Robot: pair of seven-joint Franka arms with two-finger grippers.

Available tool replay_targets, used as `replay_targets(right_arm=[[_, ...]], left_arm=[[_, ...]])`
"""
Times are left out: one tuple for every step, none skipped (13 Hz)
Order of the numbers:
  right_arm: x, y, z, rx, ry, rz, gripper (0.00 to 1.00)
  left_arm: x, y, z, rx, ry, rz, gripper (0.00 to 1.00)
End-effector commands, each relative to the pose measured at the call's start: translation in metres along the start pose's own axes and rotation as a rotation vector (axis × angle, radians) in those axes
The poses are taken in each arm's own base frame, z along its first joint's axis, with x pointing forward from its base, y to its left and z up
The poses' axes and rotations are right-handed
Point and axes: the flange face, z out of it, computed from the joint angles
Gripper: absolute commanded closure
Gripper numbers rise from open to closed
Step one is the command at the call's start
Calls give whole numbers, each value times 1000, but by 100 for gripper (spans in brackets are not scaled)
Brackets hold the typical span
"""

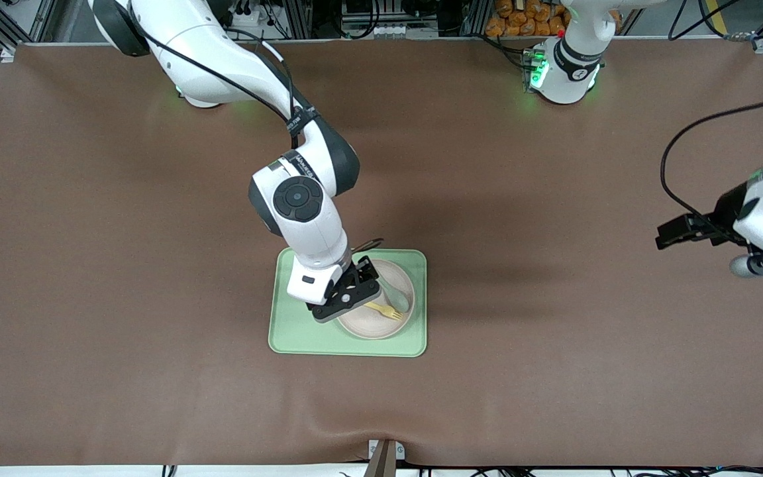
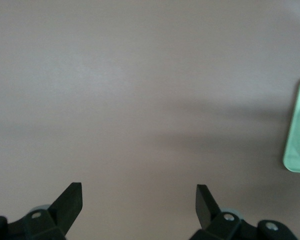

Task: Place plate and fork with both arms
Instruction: 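Move the right gripper over the plate while the left gripper withdraws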

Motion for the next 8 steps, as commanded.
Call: replay_targets(right_arm=[[2,-18,-6,-17,-32,-70,0],[7,-23,-20,-16,-15,-75,1],[11,-23,-28,-16,5,-74,1],[13,-17,-27,-18,13,-67,6],[13,-15,-24,-19,13,-67,9],[12,-17,-14,-21,4,-85,13],[12,-19,-10,-18,13,-97,13],[10,-27,-4,-18,4,-106,13]], left_arm=[[-24,27,-28,13,38,49,0],[-33,34,-43,12,60,65,0],[-45,42,-52,20,37,85,0],[-54,48,-56,26,16,100,0],[-66,50,-67,45,15,117,0],[-77,46,-75,69,-3,158,0],[-87,48,-81,78,-31,209,0],[-91,40,-86,78,-40,215,0]])
